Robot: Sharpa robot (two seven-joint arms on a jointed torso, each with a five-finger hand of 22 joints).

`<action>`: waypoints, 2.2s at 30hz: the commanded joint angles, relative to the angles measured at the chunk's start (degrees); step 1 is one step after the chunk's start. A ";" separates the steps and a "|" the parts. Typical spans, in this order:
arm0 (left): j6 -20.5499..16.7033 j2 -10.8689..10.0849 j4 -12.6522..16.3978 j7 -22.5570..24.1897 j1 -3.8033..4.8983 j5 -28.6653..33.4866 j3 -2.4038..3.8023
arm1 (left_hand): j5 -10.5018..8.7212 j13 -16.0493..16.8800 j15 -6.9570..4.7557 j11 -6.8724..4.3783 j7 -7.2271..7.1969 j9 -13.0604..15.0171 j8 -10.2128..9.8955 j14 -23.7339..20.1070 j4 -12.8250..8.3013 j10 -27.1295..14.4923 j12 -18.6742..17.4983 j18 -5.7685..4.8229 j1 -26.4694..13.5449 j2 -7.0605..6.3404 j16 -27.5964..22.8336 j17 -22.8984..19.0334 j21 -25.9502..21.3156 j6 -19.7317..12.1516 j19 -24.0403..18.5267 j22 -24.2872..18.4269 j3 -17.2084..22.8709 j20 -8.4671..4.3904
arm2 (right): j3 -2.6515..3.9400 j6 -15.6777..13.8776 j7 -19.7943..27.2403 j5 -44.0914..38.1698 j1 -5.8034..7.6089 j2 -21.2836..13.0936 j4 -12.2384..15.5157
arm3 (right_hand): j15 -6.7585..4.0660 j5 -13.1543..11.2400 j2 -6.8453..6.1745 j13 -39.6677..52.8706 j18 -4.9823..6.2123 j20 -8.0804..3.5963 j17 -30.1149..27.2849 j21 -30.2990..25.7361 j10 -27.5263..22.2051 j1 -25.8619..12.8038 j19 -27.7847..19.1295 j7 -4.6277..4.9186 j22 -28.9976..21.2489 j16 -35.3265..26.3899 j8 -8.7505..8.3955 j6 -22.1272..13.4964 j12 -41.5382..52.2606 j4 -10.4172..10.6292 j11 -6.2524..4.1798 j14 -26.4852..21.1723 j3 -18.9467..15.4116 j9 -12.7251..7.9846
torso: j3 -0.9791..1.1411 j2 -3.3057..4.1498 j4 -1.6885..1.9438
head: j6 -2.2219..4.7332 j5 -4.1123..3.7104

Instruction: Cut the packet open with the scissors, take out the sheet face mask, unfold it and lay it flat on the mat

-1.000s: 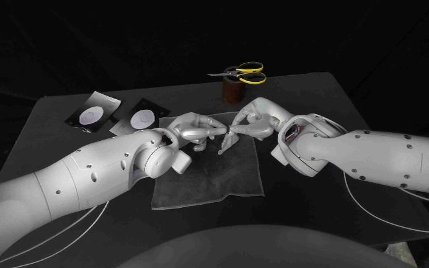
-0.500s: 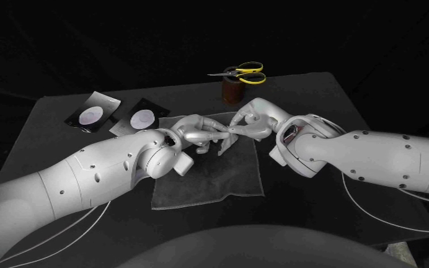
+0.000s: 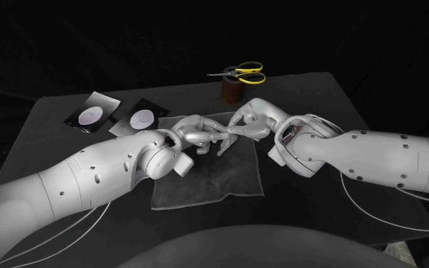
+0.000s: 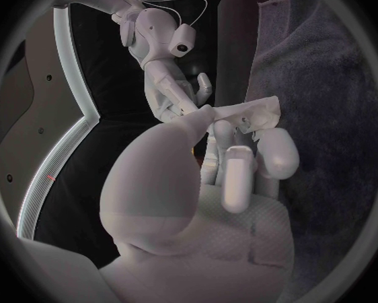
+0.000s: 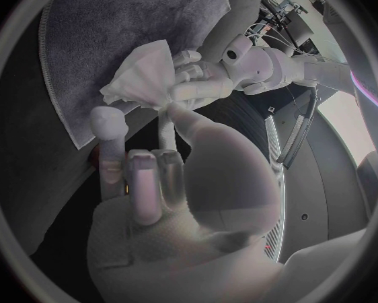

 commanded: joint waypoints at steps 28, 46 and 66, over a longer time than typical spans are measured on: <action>-1.85 0.02 -0.07 2.25 -0.01 2.87 0.07 | -0.05 5.08 -1.97 -1.53 -1.67 2.39 4.25 2.00 -0.67 6.45 1.18 -0.56 0.94 4.13 0.38 7.21 0.52 5.04 1.14 1.23 2.80 -1.29 | 0.02 0.23 0.32 0.06 -0.14 -0.36 0.49 | -0.25 0.13 1.01 14.19 0.60 -0.20 15.10 0.19 5.75 0.10 0.28 -0.31 0.23 0.19 1.68 0.70 0.36 -0.38 -0.31 5.96 0.90 1.50 | 0.07 -0.01 0.01 | 0.00 0.13; -1.24 -0.76 0.29 2.35 -0.01 6.93 0.07 | -0.08 5.19 -2.05 -1.63 -1.89 3.34 5.23 1.88 -0.42 6.42 1.13 -0.56 -0.26 4.15 0.33 6.95 0.56 4.25 1.12 1.28 4.95 -1.40 | 0.02 0.22 0.21 0.06 -0.15 -0.83 -0.73 | -0.25 0.13 1.00 14.20 0.57 -0.21 15.10 0.41 5.75 0.07 0.33 -0.31 0.30 0.19 1.72 0.67 0.38 -0.41 -0.31 5.96 0.96 1.52 | 0.03 -0.02 0.03 | 0.00 0.06; -0.03 -0.74 0.37 -3.15 -0.01 6.98 0.06 | -0.11 -4.10 -0.76 0.08 -0.09 3.22 3.33 0.21 2.89 -2.45 -4.02 -0.08 -5.73 1.15 -0.43 4.11 -1.09 -2.38 -0.96 -1.54 2.23 -0.78 | 0.02 0.30 0.28 0.05 -0.15 -0.78 -0.23 | -0.25 0.13 1.00 14.20 0.57 -0.21 15.10 0.41 5.75 0.07 0.33 -0.31 0.30 0.19 1.72 0.67 0.38 -0.41 -0.31 5.96 0.96 1.52 | 0.09 -0.01 0.03 | 0.00 0.12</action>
